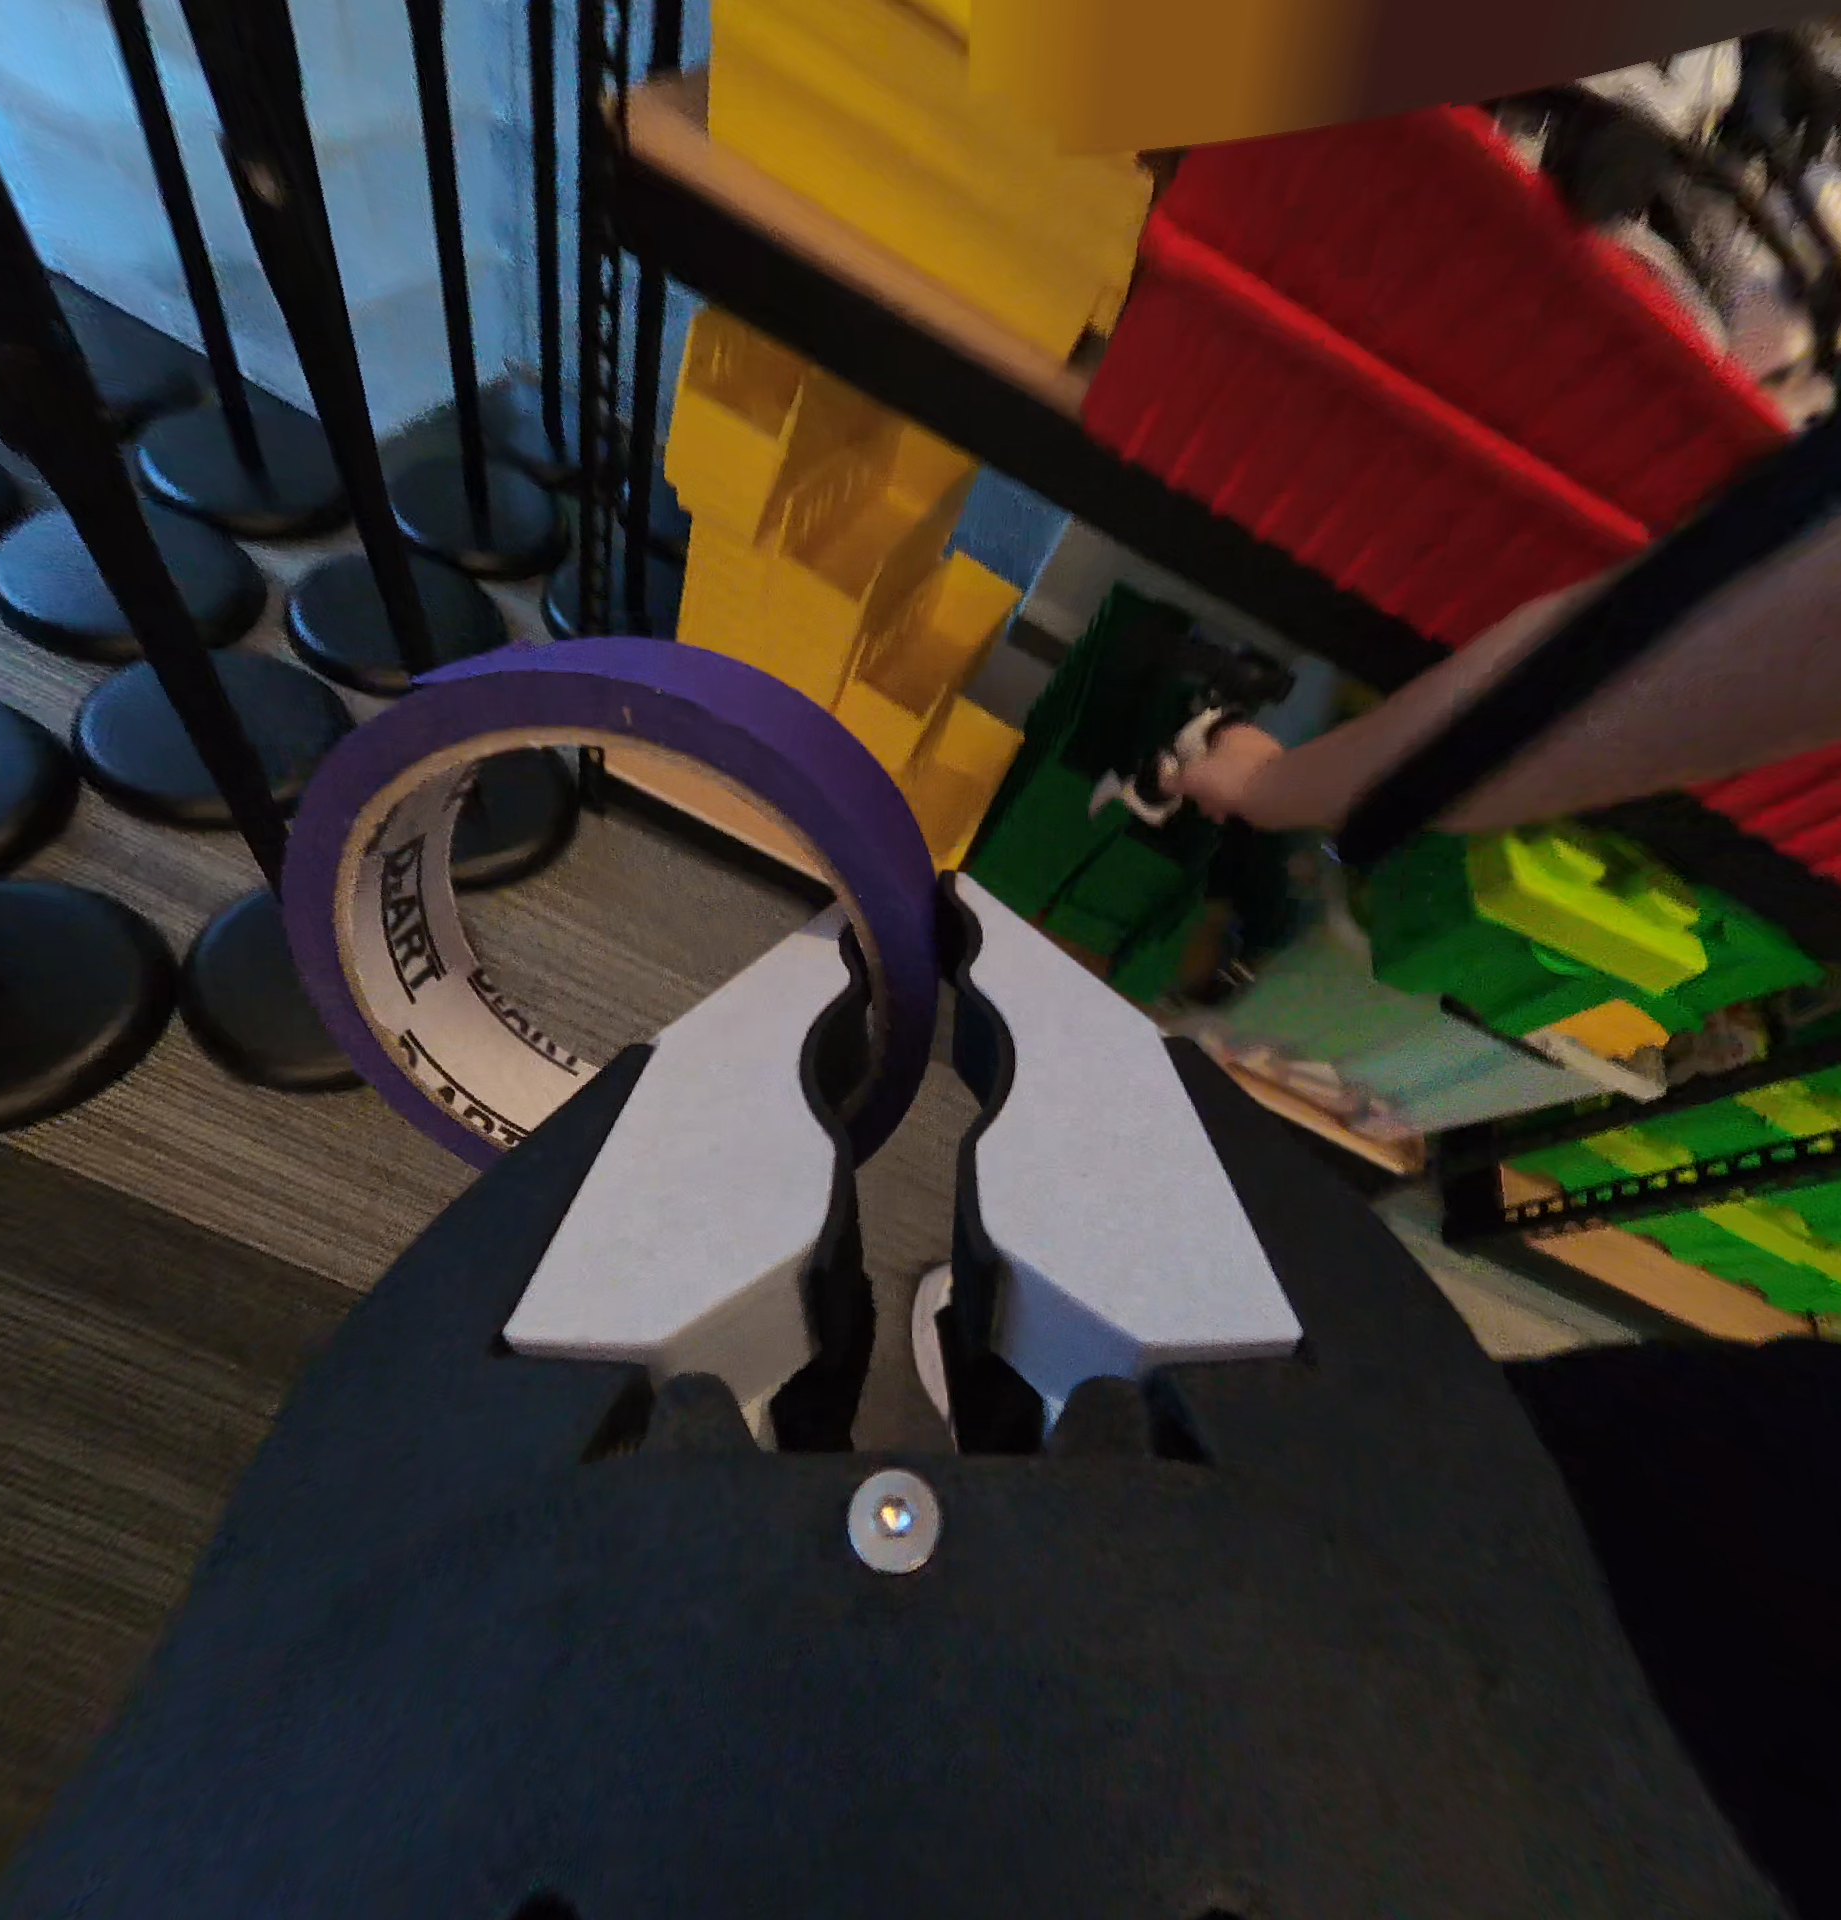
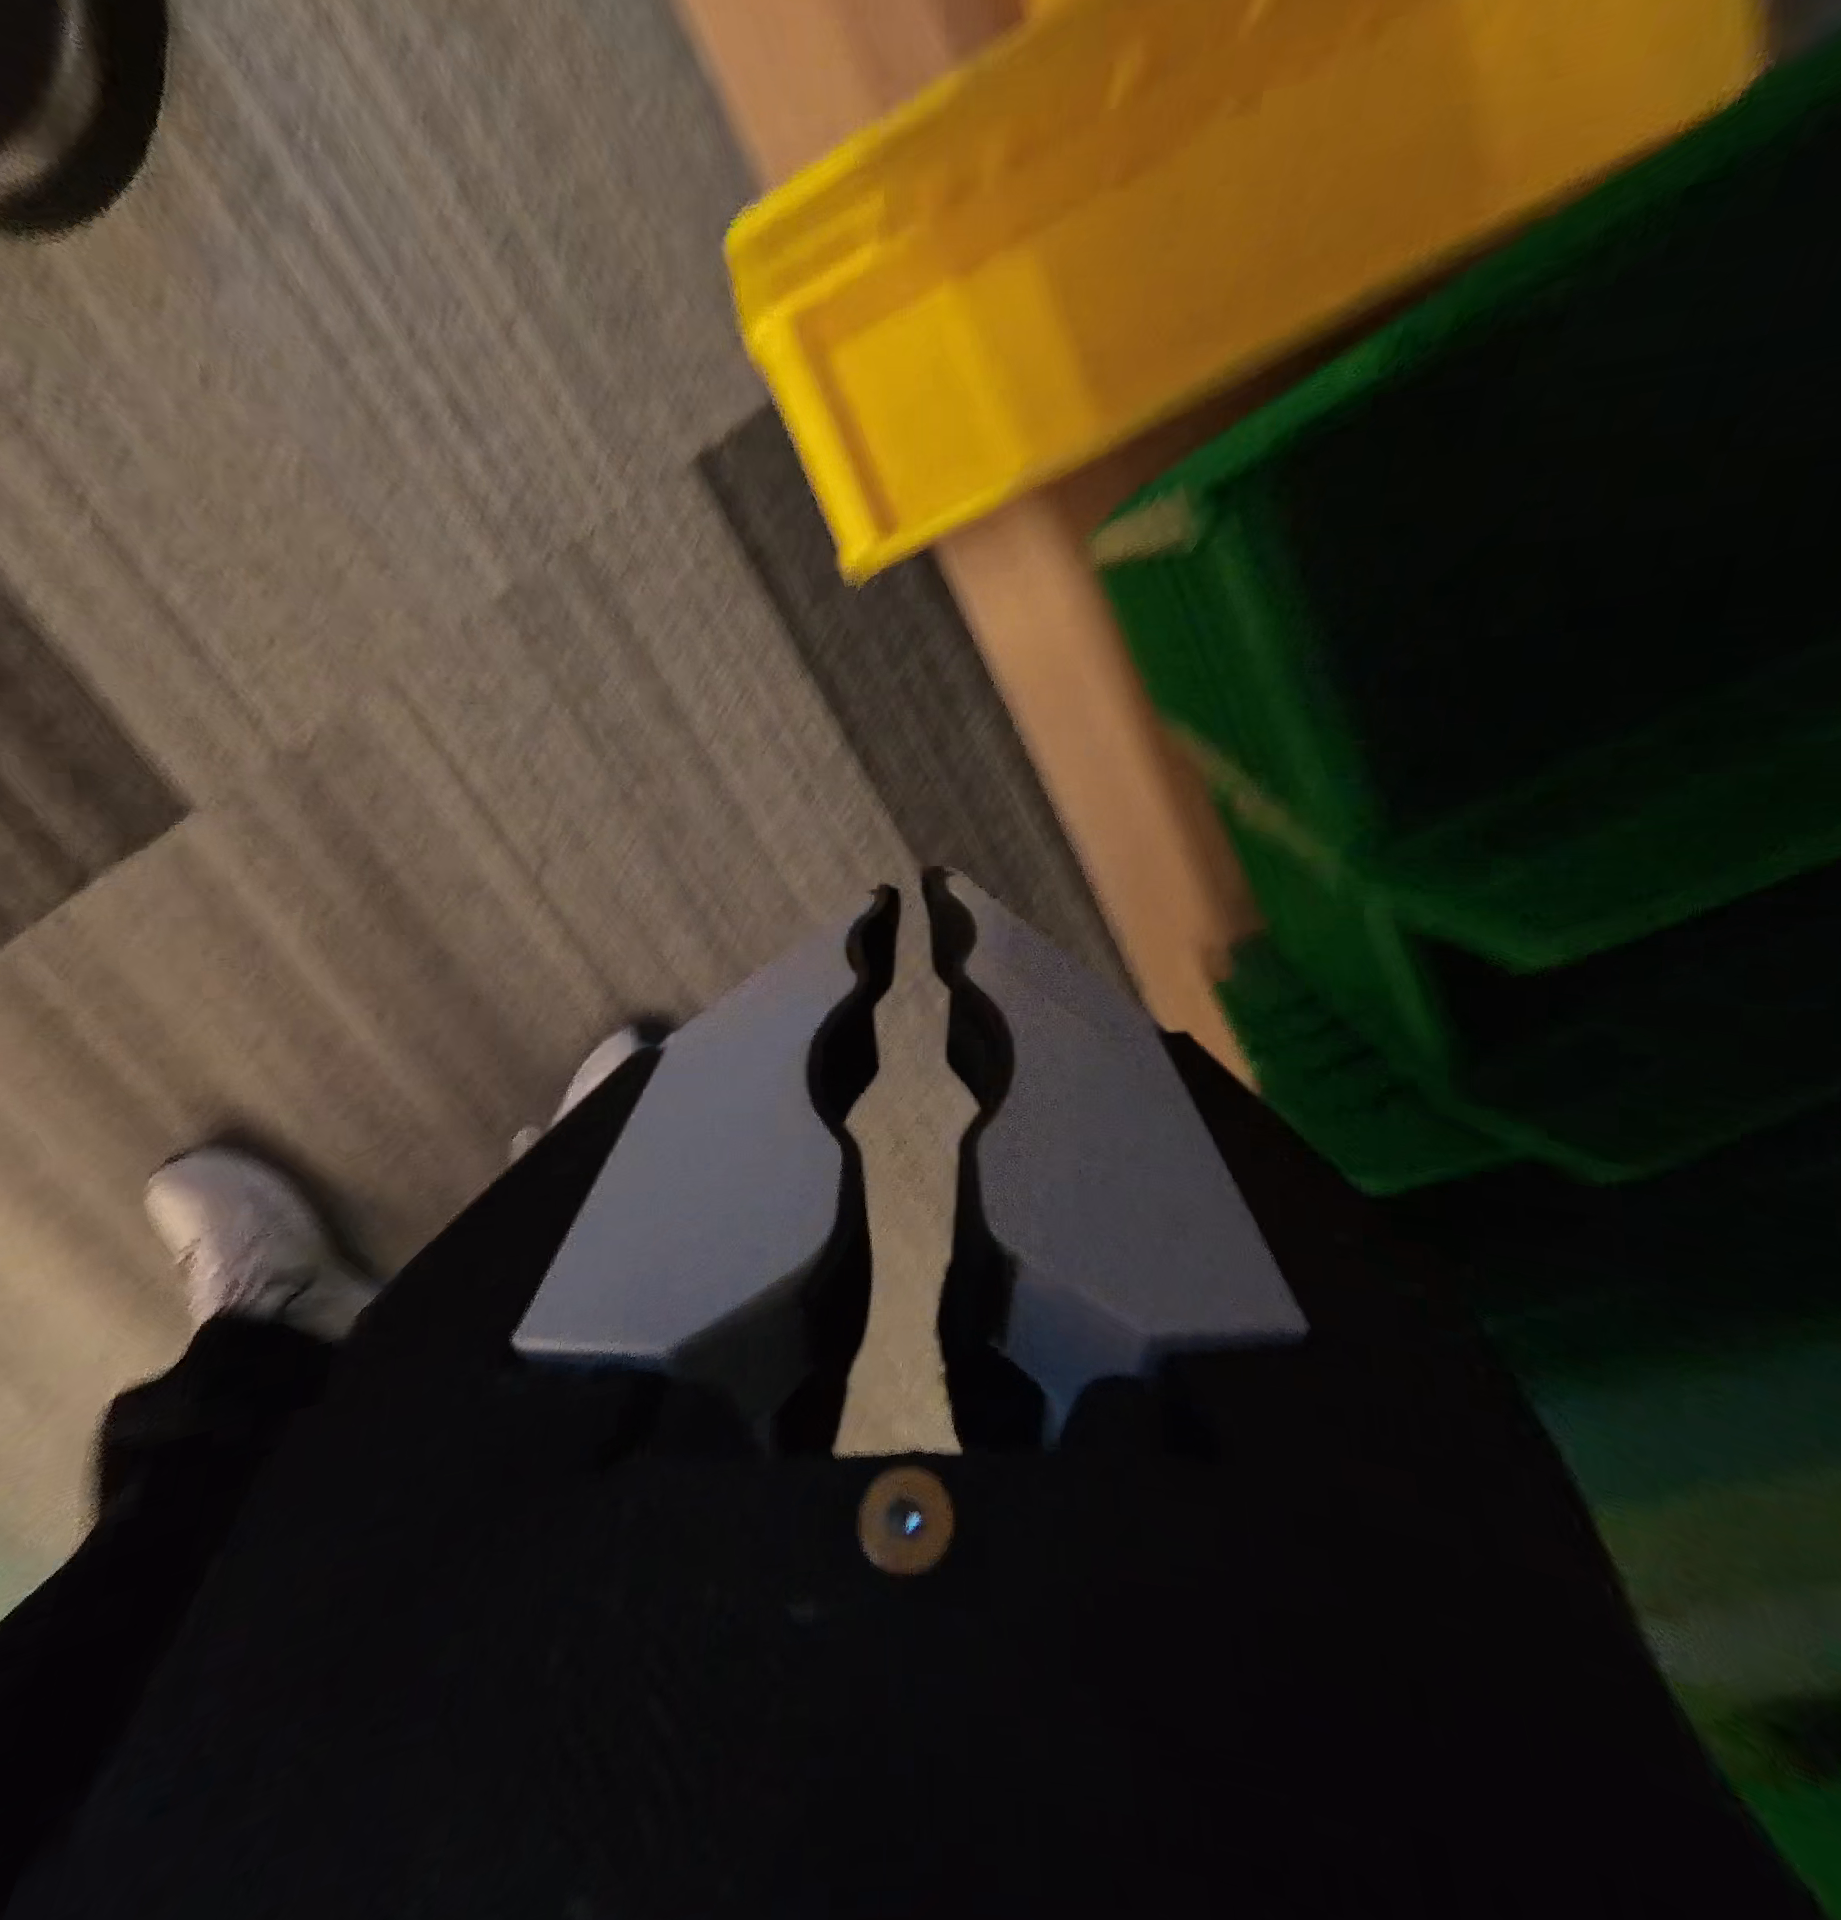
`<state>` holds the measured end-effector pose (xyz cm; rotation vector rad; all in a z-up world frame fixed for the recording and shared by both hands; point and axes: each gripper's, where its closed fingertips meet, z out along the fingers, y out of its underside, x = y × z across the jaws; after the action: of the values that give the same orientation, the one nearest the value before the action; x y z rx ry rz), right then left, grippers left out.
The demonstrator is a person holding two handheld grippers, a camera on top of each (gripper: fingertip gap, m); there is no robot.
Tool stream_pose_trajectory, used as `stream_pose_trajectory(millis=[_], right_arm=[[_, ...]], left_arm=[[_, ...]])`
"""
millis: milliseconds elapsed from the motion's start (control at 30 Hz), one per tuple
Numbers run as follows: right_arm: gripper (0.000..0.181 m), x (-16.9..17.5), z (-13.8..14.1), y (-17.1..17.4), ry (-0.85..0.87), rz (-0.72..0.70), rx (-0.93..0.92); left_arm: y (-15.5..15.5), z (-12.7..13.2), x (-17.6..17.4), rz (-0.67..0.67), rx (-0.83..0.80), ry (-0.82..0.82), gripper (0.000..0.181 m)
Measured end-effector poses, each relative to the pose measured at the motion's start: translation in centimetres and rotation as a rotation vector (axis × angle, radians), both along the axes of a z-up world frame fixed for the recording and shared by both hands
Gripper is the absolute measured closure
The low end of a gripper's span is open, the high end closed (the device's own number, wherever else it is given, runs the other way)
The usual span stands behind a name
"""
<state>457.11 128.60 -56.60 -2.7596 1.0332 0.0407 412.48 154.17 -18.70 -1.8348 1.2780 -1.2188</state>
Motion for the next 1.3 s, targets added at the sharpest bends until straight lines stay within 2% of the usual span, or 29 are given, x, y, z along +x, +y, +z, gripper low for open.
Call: stream_pose_trajectory(millis=[100, 200, 300, 400, 467, 567, 633, 800, 1067, 1233, 1300], right_arm=[[0.158, 3.1, -1.4, 0.9, -0.103, 0.137, 0.019], [0.155, 5.8, -1.7, 0.8, -0.288, 0.338, -0.039], [0.150, 7.8, -2.4, -0.6, -0.387, 0.429, -0.130], [0.152, 8.2, -4.0, -2.0, -0.347, 0.478, -0.195], [0.167, 8.2, -4.5, -2.3, -0.309, 0.483, -0.188], [0.164, 8.2, -5.3, -2.2, -0.240, 0.475, -0.168], [0.160, 8.3, -5.8, -2.4, -0.206, 0.485, -0.191], [0.165, 8.3, -5.8, -2.4, -0.182, 0.511, -0.216], [0.166, 8.5, -4.3, -2.5, -0.148, 0.491, -0.190], [0.165, 8.7, -3.4, -2.8, -0.199, 0.542, -0.287], [0.164, 8.9, -3.0, -2.7, -0.218, 0.488, -0.277]], left_arm=[[-1.3, -3.7, 0.3, -0.044, -0.014, 0.044, 0.174], [-2.5, -6.4, 1.2, -0.088, -0.006, 0.063, 0.174], [-4.4, -7.6, 2.3, -0.125, -0.064, 0.020, 0.174], [-5.9, -9.2, 2.7, -0.157, -0.125, 0.001, 0.174], [-6.5, -10.6, 2.8, -0.169, -0.149, 0.014, 0.174], [-6.8, -11.9, 2.6, -0.182, -0.165, 0.024, 0.174], [-7.0, -12.4, 2.5, -0.194, -0.168, 0.034, 0.174], [-7.3, -12.8, 3.0, -0.213, -0.175, 0.033, 0.174], [-7.5, -12.6, 3.1, -0.241, -0.189, 0.032, 0.174], [-7.3, -13.2, 2.8, -0.221, -0.206, 0.037, 0.174], [-7.2, -13.3, 2.8, -0.218, -0.209, 0.034, 0.174]])
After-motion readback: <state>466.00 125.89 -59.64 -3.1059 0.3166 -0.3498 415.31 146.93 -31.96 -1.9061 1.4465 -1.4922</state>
